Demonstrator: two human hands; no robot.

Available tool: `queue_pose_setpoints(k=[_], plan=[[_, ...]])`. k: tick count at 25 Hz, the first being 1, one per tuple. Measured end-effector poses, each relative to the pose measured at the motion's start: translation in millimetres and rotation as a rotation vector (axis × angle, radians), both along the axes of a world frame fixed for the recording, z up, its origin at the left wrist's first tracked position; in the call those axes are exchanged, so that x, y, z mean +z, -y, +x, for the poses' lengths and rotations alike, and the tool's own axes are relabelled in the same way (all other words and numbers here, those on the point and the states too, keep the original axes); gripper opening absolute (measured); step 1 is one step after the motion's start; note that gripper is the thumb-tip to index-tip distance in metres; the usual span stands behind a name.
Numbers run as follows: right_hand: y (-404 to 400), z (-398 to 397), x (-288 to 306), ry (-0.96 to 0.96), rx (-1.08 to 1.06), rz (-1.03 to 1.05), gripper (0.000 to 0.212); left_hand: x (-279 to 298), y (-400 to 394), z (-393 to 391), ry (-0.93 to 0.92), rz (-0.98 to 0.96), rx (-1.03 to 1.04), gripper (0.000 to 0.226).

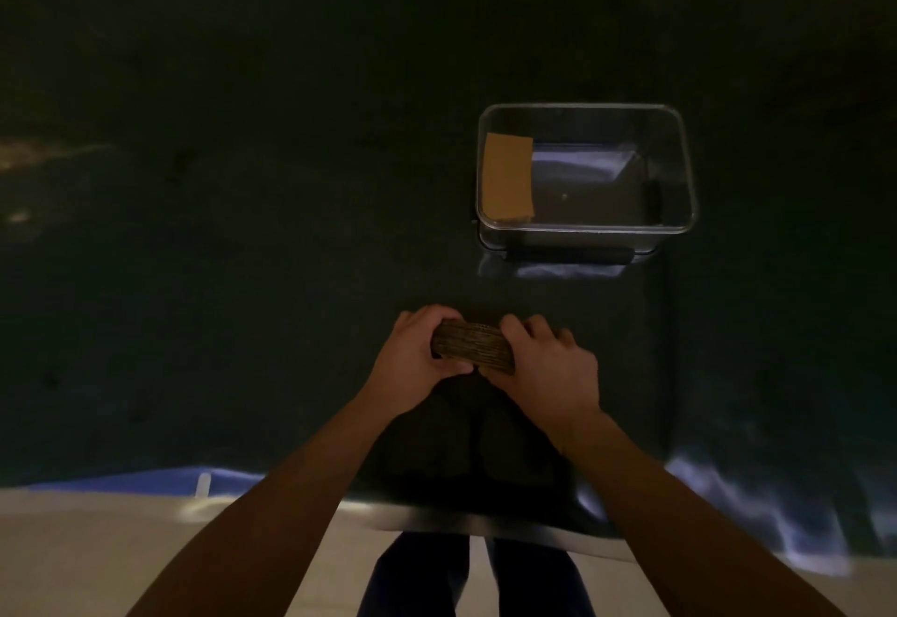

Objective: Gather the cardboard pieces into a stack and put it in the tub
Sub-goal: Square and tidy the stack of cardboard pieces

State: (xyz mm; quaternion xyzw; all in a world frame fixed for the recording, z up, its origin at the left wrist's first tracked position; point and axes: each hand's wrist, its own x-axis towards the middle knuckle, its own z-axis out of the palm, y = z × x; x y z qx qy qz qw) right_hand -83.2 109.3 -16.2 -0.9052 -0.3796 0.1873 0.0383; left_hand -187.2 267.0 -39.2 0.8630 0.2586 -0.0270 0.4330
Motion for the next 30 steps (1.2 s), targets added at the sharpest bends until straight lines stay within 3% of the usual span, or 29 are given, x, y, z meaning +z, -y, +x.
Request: queue_pose_setpoints(k=[4,6,8,12,14,19,21,23,24,27,28,30], plan=[[1.4,-0.5,3.4,-0.032,-0.012,0.006,0.054,0.7,1.0,-3.5,0.006,-0.044,-0.002,0.070],[2.2,-0.4,4.4,-0.046,-0.022,0.013,0.054,0.3,-6.5,-14.8,0.040,-0.168,0.049,0.095],[3.4,-0.1,4.1,-0.033,-0.024,0.005,0.055,0.5,-15.1,-30.1,0.093,-0.294,0.164,0.104],[3.5,0.1,1.7,0.008,-0.011,0.002,0.056,-0.3,-17.9,-49.0,0.335,-0.602,0.606,0.072],[2.4,1.0,-0.2,0.010,-0.006,-0.001,0.057,1.4,-4.6,-40.2,0.369,-0.662,0.708,0.065],[2.1,0.7,-1.6,-0.004,-0.033,-0.015,0.059,-4.1,49.0,-27.1,0.231,-0.853,0.418,0.057],[2.9,0.9,-2.1,-0.004,-0.031,-0.015,0.059,-4.8,34.0,-25.7,0.240,-0.763,0.490,0.058],[1.4,0.5,-1.6,-0.006,-0.033,-0.009,0.059,-6.6,21.2,-22.3,0.362,-0.760,0.741,0.055],[0.8,-0.1,-1.0,-0.001,-0.036,-0.007,0.058,-9.3,21.1,-20.2,0.385,-0.812,0.763,0.055],[3.0,-0.1,-0.5,0.028,-0.039,-0.013,0.059,-4.1,46.3,-20.1,0.227,-0.887,0.455,0.065],[3.9,-0.4,-0.4,0.033,-0.031,-0.012,0.059,-3.3,45.4,-20.4,0.222,-0.886,0.454,0.062],[5.4,-1.3,-1.9,0.042,-0.020,-0.004,0.058,-7.6,29.5,-19.1,0.363,-0.810,0.702,0.054]])
